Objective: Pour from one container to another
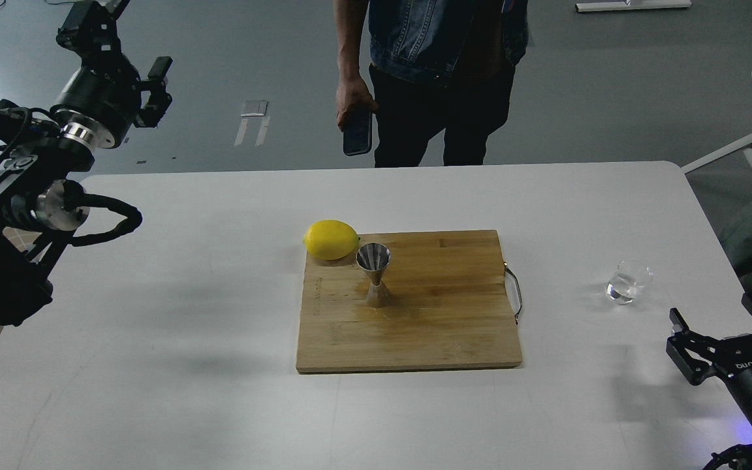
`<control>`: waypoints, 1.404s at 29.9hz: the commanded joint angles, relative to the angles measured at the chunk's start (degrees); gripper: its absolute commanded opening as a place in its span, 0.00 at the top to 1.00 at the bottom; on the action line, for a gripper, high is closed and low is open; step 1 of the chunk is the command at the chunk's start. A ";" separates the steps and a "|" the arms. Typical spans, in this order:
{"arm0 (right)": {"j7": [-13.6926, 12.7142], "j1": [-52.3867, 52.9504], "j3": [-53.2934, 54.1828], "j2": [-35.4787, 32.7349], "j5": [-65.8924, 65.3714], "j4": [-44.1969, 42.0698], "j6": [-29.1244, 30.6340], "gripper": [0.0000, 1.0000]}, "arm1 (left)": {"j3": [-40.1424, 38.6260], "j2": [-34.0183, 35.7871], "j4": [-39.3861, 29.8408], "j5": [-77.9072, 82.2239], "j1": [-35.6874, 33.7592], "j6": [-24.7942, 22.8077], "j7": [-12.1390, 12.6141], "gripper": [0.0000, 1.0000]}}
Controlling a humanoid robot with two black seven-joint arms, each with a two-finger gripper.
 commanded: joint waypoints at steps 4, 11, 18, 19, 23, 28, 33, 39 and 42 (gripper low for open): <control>-1.45 3.52 -0.80 1.12 -0.02 -1.49 -3.24 0.00 | -0.09 -0.03 -0.05 -0.02 -0.15 0.00 0.00 0.02; -3.03 6.34 -0.88 3.23 -0.20 -3.42 -3.77 0.00 | -0.09 0.06 -0.05 -0.02 -0.15 0.00 0.00 0.02; -3.03 8.97 -2.82 4.11 -1.34 -6.50 -3.77 0.00 | 0.00 0.06 0.04 -0.02 -0.68 0.00 0.00 0.02; -3.03 9.41 -2.82 4.55 -1.34 -6.85 -3.77 0.00 | 0.00 0.06 -0.05 -0.02 -0.68 0.00 0.00 0.02; -3.03 10.38 -2.82 6.04 -2.57 -7.82 -3.77 0.00 | 0.00 0.06 -0.05 -0.02 -1.03 0.00 0.00 0.02; -3.03 10.91 -2.82 7.54 -4.50 -8.87 -3.77 0.00 | 0.00 0.14 -0.05 -0.02 -1.03 0.00 0.00 0.02; -2.94 12.31 -2.91 8.06 -4.59 -10.54 -3.77 0.00 | 0.00 0.23 -0.05 -0.02 -1.12 0.00 0.00 0.02; -2.85 14.60 -2.82 8.42 -4.59 -12.83 -3.77 0.00 | 0.00 0.23 -0.05 -0.02 -1.12 0.00 0.00 0.02; -2.85 15.13 -2.82 8.59 -4.59 -13.36 -3.77 0.00 | -0.08 0.32 -0.05 -0.02 -1.12 0.00 0.00 0.02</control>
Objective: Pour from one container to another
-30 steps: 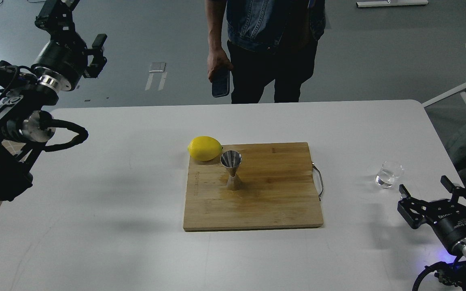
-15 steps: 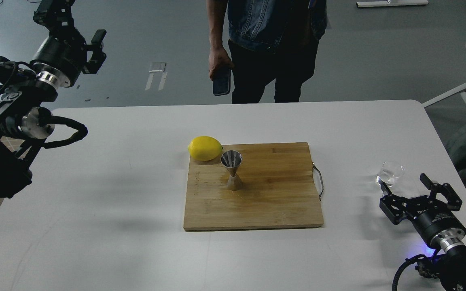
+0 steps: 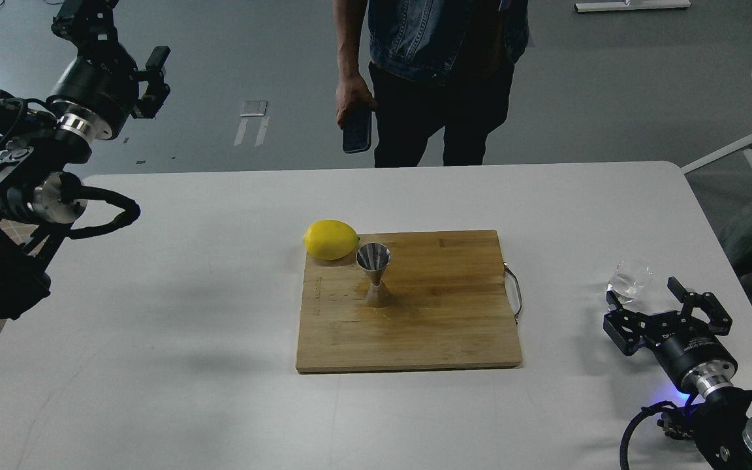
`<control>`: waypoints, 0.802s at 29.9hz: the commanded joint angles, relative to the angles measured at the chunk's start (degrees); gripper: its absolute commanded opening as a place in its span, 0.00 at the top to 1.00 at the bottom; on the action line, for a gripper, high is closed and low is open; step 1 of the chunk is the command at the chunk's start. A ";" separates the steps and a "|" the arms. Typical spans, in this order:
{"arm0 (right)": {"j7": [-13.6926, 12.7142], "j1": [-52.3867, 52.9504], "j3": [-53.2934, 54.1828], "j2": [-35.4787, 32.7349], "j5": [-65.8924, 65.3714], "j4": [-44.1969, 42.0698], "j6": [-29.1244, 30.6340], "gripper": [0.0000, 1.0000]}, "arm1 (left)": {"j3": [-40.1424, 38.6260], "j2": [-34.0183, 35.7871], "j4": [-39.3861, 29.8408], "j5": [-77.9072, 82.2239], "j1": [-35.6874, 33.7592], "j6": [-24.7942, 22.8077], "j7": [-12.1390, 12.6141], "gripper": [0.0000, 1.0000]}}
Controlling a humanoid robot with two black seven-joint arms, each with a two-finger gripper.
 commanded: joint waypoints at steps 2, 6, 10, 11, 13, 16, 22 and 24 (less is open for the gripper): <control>-0.01 0.74 0.01 0.47 0.00 -1.05 0.00 0.00 | -0.09 0.25 -0.02 0.01 0.01 0.00 0.00 0.02; -0.01 1.44 0.01 0.56 0.00 -1.93 0.00 0.00 | -0.18 0.33 0.06 0.01 0.09 0.00 0.00 0.02; -0.01 2.67 -0.07 1.26 0.00 -2.72 0.00 0.00 | -0.27 0.33 -0.02 0.01 0.09 -0.08 0.00 0.02; -0.01 2.94 -0.07 1.26 0.00 -3.34 0.00 0.00 | -0.27 0.33 0.06 0.01 0.09 -0.09 0.00 0.02; -0.01 3.55 -0.07 1.44 0.00 -3.87 0.00 0.00 | -0.27 0.33 -0.02 0.01 0.09 -0.09 0.00 0.02; -0.01 4.26 -0.07 1.52 0.00 -4.48 0.00 0.00 | -0.27 0.33 -0.02 0.01 0.09 -0.09 0.00 0.02; -0.01 4.78 -0.07 1.70 -1.14 -4.75 0.00 0.01 | -0.27 0.33 0.06 0.01 0.09 -0.09 0.00 0.02; -0.01 4.70 -0.07 1.87 -1.76 -4.75 0.00 0.05 | -0.27 0.33 0.06 0.01 0.09 -0.09 0.00 0.02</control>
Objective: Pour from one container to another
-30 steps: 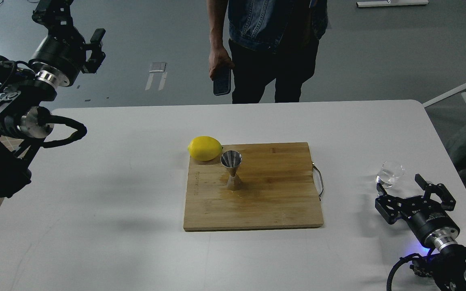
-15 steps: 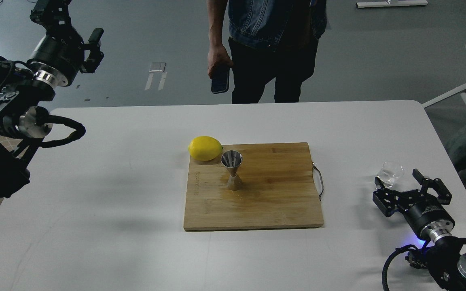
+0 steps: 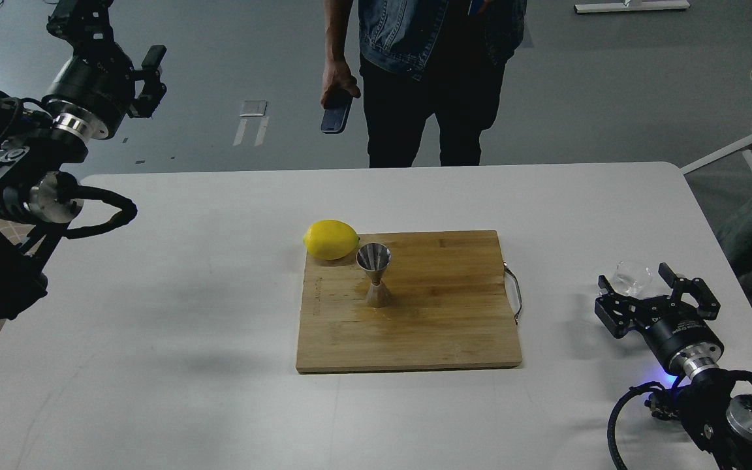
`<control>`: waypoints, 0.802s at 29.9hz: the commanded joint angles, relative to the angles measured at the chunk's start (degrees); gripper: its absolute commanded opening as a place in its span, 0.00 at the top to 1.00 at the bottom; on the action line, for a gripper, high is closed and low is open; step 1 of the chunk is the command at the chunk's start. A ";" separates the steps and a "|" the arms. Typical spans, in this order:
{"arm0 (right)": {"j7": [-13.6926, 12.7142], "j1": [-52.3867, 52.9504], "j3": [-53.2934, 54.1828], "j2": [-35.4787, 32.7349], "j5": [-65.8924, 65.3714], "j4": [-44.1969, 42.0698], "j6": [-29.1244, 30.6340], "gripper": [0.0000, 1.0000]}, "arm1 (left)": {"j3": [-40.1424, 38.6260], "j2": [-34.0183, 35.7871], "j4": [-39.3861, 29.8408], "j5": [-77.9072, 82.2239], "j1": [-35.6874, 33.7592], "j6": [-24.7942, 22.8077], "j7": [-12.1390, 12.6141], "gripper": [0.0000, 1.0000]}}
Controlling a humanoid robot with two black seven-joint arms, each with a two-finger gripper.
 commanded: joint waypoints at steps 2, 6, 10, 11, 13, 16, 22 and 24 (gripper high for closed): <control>0.09 -0.22 0.02 0.51 -1.03 -0.02 -0.10 0.10 | 0.00 -0.01 0.07 0.00 0.00 0.00 0.00 0.02; 0.36 -0.31 -0.07 0.60 -1.64 -0.02 -0.63 0.24 | 0.00 -0.01 0.07 0.00 0.00 0.00 0.00 0.02; 0.62 -0.14 -0.86 0.60 -2.35 -0.02 -1.16 0.36 | 0.09 0.08 0.07 0.00 0.00 0.00 0.00 0.02; 0.62 -0.05 -0.86 0.60 -2.44 -0.02 -1.16 0.36 | 0.09 -0.01 0.07 0.00 0.00 0.00 0.00 0.02; 0.62 -0.14 -0.86 0.60 -2.52 0.07 -1.16 0.36 | 0.09 0.08 -0.02 0.00 0.00 0.09 0.00 0.02; 0.62 -0.14 -0.86 0.60 -2.61 0.07 -0.81 0.38 | 0.09 0.08 0.07 0.00 0.00 0.00 0.00 0.02; 0.71 -0.40 -0.86 0.60 -2.96 0.42 -0.28 0.40 | 0.09 0.08 -0.02 0.00 -0.09 0.00 0.00 0.02; 0.71 -0.40 -0.77 0.60 -3.23 0.24 -0.19 0.40 | 0.09 0.08 0.07 0.00 -0.09 0.09 0.00 0.02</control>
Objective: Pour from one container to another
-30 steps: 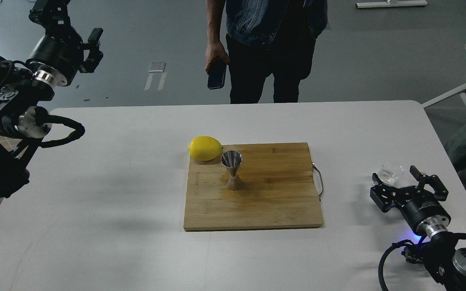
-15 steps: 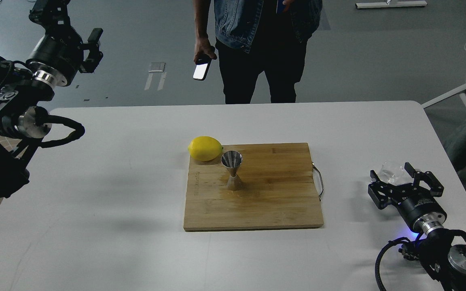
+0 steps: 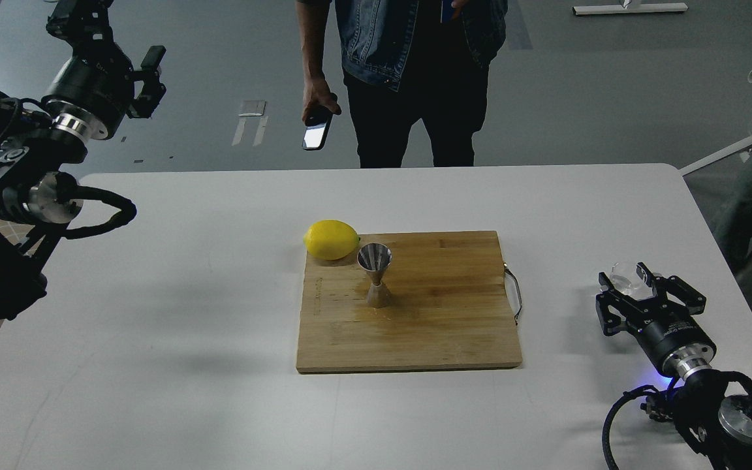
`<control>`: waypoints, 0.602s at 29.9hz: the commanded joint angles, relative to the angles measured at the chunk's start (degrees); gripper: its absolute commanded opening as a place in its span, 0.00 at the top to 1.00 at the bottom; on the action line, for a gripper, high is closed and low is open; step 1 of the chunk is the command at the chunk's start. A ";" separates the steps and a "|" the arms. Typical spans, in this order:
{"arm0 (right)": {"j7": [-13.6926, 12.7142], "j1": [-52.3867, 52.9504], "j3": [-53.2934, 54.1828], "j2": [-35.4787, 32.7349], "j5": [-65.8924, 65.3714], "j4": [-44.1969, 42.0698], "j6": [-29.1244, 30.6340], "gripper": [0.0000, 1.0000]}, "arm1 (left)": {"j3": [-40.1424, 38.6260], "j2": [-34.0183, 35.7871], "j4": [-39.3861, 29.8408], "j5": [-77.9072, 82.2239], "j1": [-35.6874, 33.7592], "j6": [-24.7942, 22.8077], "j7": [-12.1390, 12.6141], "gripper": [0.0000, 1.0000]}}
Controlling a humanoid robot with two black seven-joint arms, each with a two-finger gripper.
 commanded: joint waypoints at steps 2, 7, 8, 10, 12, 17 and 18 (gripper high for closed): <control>0.21 -0.21 0.14 -0.03 -0.28 -0.01 0.20 0.40 | 0.00 0.00 0.04 0.00 -0.09 -0.01 0.00 0.02; 1.01 -0.64 0.14 -0.03 -0.27 0.08 0.11 0.40 | 0.09 0.00 -0.05 0.00 -0.35 0.08 0.00 0.02; 1.01 -0.64 0.06 -0.03 -0.19 -0.01 0.11 0.40 | 0.09 0.00 -0.05 0.00 -0.35 0.08 0.00 0.02; 0.92 -0.73 -0.03 -0.03 -0.19 -0.10 0.11 0.40 | 0.09 0.00 -0.05 0.00 -0.35 0.08 0.00 0.02; 0.65 -1.17 -0.21 -0.03 -0.27 -0.10 0.28 0.40 | 0.09 0.09 0.04 0.00 -0.35 0.08 0.00 0.02; 0.57 -1.52 -0.56 -0.03 -0.89 -0.10 0.72 0.41 | 0.18 0.26 0.04 0.00 -0.44 0.08 0.00 0.02; 0.74 -1.61 -0.56 -0.11 -0.98 -0.18 0.64 0.41 | 0.18 0.26 -0.05 0.00 -0.44 0.08 0.00 0.02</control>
